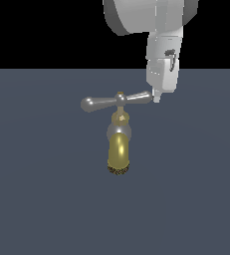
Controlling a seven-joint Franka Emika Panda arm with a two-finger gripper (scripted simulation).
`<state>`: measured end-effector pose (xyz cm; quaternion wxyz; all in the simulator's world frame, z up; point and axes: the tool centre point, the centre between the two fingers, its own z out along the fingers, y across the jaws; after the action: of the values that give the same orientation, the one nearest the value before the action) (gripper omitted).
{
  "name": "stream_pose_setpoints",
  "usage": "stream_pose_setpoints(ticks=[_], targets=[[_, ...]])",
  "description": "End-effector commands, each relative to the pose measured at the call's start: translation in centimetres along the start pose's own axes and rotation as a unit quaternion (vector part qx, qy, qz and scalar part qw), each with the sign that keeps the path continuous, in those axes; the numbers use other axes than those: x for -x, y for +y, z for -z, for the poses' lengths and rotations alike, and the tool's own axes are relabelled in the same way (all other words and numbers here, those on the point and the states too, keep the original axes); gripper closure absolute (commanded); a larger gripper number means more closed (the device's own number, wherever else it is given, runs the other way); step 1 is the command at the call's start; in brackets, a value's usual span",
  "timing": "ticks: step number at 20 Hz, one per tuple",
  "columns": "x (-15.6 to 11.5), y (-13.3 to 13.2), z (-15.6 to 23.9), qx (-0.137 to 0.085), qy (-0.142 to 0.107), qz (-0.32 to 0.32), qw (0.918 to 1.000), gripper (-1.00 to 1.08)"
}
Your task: Turn on the faucet by rotating a designated handle.
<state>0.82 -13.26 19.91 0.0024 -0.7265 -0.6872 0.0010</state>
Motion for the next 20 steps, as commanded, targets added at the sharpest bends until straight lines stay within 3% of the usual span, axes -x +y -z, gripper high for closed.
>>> stream_pose_setpoints(ticks=[1,3,20], targets=[[-0.2,1.0,0.0,0.002,-0.001,0.003,1.0000,1.08],[0.2,0.5,0.0,0.000,-0.001,-0.001,1.0000,1.08],[-4.1,5.8,0.0,0.002,-0.001,0.002,1.0000,1.08]])
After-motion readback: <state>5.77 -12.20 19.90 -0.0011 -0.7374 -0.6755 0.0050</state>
